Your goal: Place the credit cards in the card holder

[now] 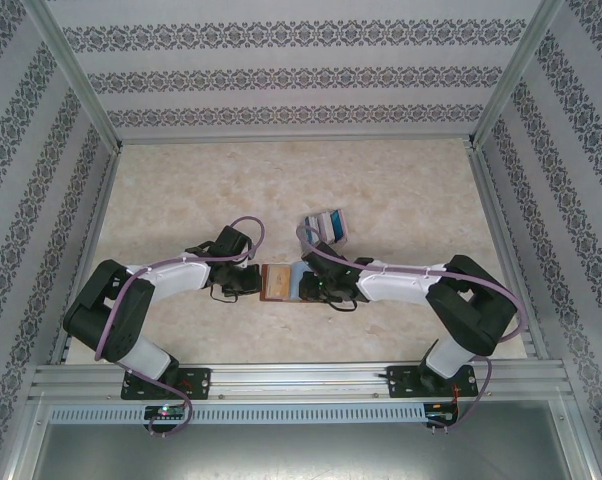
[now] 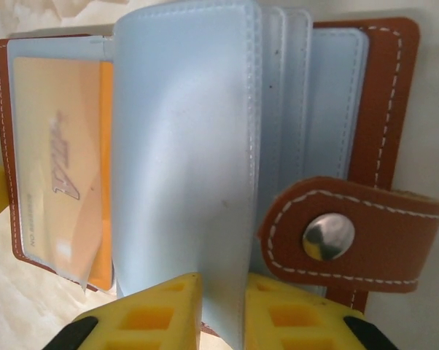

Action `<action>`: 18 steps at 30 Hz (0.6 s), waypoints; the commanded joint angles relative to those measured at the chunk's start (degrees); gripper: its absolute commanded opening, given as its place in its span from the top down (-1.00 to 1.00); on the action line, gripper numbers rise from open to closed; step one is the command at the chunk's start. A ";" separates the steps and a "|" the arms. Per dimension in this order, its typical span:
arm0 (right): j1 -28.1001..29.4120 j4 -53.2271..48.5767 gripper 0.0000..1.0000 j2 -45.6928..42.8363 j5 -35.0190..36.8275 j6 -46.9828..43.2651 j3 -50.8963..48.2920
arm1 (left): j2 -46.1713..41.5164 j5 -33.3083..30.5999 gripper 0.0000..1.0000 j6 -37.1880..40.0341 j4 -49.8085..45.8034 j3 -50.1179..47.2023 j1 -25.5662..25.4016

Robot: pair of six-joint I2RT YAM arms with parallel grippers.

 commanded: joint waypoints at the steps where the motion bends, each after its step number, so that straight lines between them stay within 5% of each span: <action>1: 0.66 -3.72 0.56 1.13 0.76 -2.45 2.76 | 1.32 1.47 0.81 -0.11 0.97 -1.53 -0.48; 10: 1.28 -13.45 0.33 -4.93 8.88 -3.52 3.25 | -0.09 1.16 0.81 0.31 -0.26 -1.77 -0.50; 18: 3.36 -12.98 0.19 -2.89 9.28 -4.27 5.99 | -1.25 2.03 0.80 -0.37 1.00 -2.68 -0.49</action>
